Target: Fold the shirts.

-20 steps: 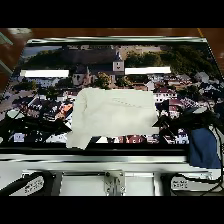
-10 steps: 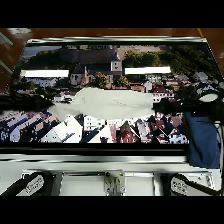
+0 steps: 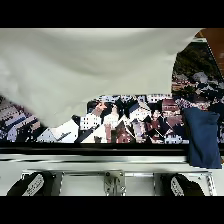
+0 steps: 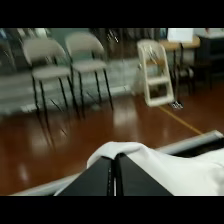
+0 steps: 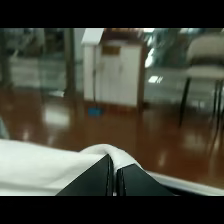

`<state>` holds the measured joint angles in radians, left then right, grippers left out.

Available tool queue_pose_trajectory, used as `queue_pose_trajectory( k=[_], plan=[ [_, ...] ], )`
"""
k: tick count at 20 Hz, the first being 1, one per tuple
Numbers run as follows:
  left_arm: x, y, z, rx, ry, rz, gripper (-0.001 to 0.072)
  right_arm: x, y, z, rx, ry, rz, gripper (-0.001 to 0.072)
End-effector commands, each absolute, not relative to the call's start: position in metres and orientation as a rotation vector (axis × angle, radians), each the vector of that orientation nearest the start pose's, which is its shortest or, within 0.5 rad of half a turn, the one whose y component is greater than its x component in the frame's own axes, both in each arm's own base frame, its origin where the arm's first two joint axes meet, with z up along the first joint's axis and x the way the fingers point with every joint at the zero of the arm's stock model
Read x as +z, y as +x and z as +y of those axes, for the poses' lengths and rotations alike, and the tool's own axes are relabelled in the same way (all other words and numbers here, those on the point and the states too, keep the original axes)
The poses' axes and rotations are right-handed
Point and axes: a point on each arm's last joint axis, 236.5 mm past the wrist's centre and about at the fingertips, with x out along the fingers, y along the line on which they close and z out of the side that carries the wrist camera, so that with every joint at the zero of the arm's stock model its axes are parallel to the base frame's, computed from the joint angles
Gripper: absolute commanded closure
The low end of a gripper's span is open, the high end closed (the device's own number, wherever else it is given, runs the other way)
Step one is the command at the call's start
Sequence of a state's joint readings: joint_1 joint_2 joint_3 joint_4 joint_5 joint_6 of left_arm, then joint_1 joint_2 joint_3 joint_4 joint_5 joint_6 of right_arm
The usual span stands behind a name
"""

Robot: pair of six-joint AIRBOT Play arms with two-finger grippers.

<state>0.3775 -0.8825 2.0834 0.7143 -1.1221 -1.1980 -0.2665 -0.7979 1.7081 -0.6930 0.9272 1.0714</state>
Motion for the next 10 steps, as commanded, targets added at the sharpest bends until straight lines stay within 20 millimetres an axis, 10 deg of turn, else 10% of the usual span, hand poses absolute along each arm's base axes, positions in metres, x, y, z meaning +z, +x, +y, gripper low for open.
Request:
queue_pose_trajectory(
  k=[1,4,10],
  plan=[
    [0.604,0.198,-0.054,-0.187,0.069,-0.335,0.0679,0.564,0.225,0.06,0.276,0.033,-0.284,0.0645],
    [0.56,0.229,-0.032,-0.13,0.038,-0.194,0.0679,0.511,0.245,0.051,0.237,0.05,-0.054,0.0646],
    [0.447,0.327,0.0,-0.154,-0.128,0.114,0.0679,0.343,0.332,0.024,0.253,0.12,0.613,0.0645]
  ],
)
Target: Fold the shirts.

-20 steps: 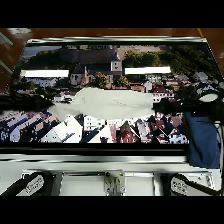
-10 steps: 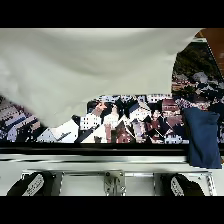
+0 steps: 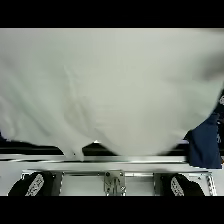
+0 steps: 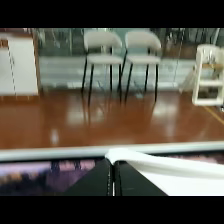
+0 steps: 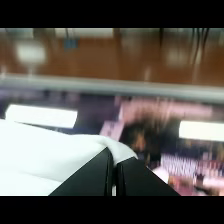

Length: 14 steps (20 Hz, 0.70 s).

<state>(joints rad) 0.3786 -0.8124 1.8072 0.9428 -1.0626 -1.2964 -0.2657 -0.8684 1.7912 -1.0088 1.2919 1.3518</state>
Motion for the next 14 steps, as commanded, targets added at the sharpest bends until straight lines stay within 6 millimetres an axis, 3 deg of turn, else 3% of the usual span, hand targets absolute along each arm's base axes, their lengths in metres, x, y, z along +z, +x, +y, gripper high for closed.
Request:
queue_pose_trajectory(
  k=[1,5,9,11,14],
  plan=[
    [0.42,0.344,0.006,-0.156,-0.164,0.178,0.0679,0.314,0.353,0.019,0.26,0.153,0.707,0.0645],
    [0.302,0.405,0.025,-0.156,-0.306,0.441,0.0678,0.196,0.436,0.015,0.288,0.281,0.989,0.0645],
    [0.195,0.463,0.006,-0.204,-0.435,0.635,0.0678,0.082,0.505,0.047,0.316,0.335,1.122,0.0645],
    [0.145,0.489,-0.015,-0.235,-0.468,0.723,0.0678,0.045,0.531,0.058,0.296,0.36,1.12,0.0645],
    [0.084,0.513,-0.045,-0.261,-0.495,0.823,0.0678,0.02,0.561,0.056,0.226,0.386,1.063,0.0645]
  ],
)
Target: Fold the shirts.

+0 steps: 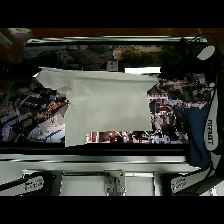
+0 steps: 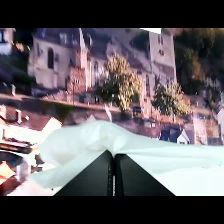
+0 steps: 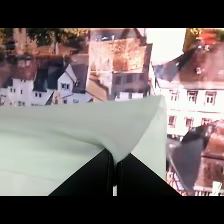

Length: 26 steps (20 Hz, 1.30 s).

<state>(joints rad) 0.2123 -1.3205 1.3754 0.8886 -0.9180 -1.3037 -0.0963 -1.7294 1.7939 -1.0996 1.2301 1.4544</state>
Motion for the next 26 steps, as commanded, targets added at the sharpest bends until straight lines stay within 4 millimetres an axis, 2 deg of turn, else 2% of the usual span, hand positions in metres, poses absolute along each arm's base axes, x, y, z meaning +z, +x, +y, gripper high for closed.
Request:
queue_pose_trajectory(
  k=[1,3,5,6,7,8,9,10,12,14,15,16,17,18,21,23,26],
  plan=[
    [0.064,0.517,-0.054,-0.267,-0.498,0.854,0.0678,0.018,0.569,0.049,0.184,0.391,1.041,0.0645],
    [0.031,0.521,-0.069,-0.279,-0.504,0.918,0.0678,0.018,0.576,0.037,0.127,0.379,1.013,0.0645],
    [0.004,0.516,-0.085,-0.303,-0.513,0.99,0.0669,0.016,0.572,0.038,0.123,0.396,1.03,0.0645],
    [-0.003,0.513,-0.089,-0.31,-0.517,1.015,0.0563,0.016,0.568,0.043,0.135,0.413,1.05,0.0642],
    [-0.005,0.511,-0.091,-0.311,-0.526,1.031,0.0325,0.018,0.565,0.05,0.156,0.439,1.061,0.0579],
    [-0.005,0.507,-0.089,-0.309,-0.543,1.049,0.01,0.022,0.565,0.053,0.181,0.428,1.053,0.0374],
    [-0.002,0.5,-0.084,-0.324,-0.543,1.087,0.0072,0.028,0.558,0.053,0.208,0.396,1.063,0.0116],
    [0.001,0.491,-0.073,-0.332,-0.518,1.134,0.0075,0.035,0.546,0.05,0.234,0.335,1.086,0.0048],
    [-0.002,0.462,-0.029,-0.275,-0.462,1.271,0.0191,0.048,0.513,0.026,0.222,0.179,1.165,0.0048],
    [-0.019,0.426,0.015,-0.136,-0.487,1.427,0.0176,0.053,0.472,-0.022,0.11,0.058,1.294,0.0075],
    [-0.028,0.409,0.027,-0.114,-0.497,1.488,0.0171,0.053,0.455,-0.039,0.075,0.056,1.352,0.0158],
    [-0.037,0.399,0.031,-0.105,-0.522,1.522,0.011,0.051,0.439,-0.048,0.075,0.105,1.411,0.0165],
    [-0.049,0.39,0.029,-0.106,-0.544,1.554,0.0032,0.05,0.428,-0.047,0.111,0.19,1.444,0.0164],
    [-0.061,0.38,0.02,-0.144,-0.554,1.587,0.0023,0.049,0.424,-0.041,0.161,0.284,1.449,0.0162],
    [-0.095,0.363,-0.005,-0.21,-0.57,1.665,0.0023,0.053,0.427,-0.014,0.313,0.529,1.394,0.0162],
    [-0.11,0.364,-0.017,-0.245,-0.545,1.676,0.0023,0.048,0.429,-0.01,0.32,0.557,1.389,0.0162],
    [-0.115,0.382,-0.045,-0.319,-0.561,1.614,0.0024,0.042,0.431,-0.009,0.312,0.538,1.388,0.0162]
  ],
)
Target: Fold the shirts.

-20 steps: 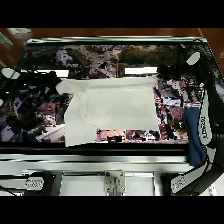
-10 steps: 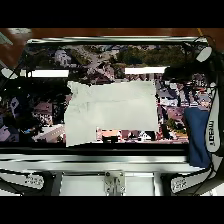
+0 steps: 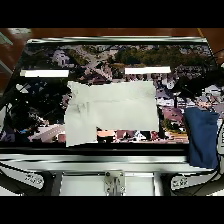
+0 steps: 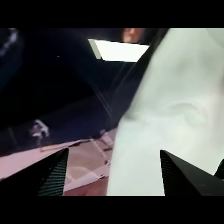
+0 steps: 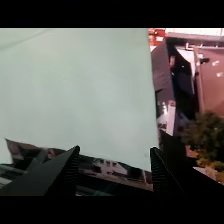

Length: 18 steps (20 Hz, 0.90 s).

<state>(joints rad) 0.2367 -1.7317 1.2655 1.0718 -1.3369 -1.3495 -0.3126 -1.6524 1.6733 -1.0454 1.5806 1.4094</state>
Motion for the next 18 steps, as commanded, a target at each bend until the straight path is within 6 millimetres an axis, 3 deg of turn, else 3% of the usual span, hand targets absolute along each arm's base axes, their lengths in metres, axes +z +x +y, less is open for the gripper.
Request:
queue_pose_trajectory(
  k=[1,5,6,8,9,11,13,16,18],
  plan=[
    [-0.117,0.387,-0.049,-0.318,-0.558,1.594,0.0023,0.041,0.433,-0.009,0.308,0.537,1.38,0.0162],
    [-0.122,0.4,-0.06,-0.305,-0.528,1.55,0.0047,0.04,0.432,-0.011,0.301,0.53,1.386,0.0162],
    [-0.121,0.403,-0.063,-0.301,-0.535,1.542,0.0103,0.038,0.43,-0.015,0.287,0.517,1.393,0.0162],
    [-0.119,0.403,-0.071,-0.32,-0.541,1.54,0.0571,0.022,0.414,-0.037,0.186,0.456,1.477,0.0161],
    [-0.118,0.403,-0.076,-0.337,-0.54,1.538,0.0654,0.009,0.393,-0.049,0.125,0.428,1.573,0.0153],
    [-0.113,0.402,-0.08,-0.366,-0.536,1.532,0.0677,-0.015,0.343,-0.044,0.148,0.434,1.773,0.0153],
    [-0.106,0.4,-0.08,-0.386,-0.525,1.531,0.0678,-0.042,0.311,-0.021,0.203,0.528,1.88,0.0153],
    [-0.089,0.396,-0.082,-0.416,-0.506,1.521,0.0678,-0.08,0.298,0.003,0.205,0.626,1.883,0.0152],
    [-0.075,0.398,-0.081,-0.432,-0.481,1.485,0.0678,-0.093,0.298,0.011,0.191,0.662,1.86,0.0072]
  ],
)
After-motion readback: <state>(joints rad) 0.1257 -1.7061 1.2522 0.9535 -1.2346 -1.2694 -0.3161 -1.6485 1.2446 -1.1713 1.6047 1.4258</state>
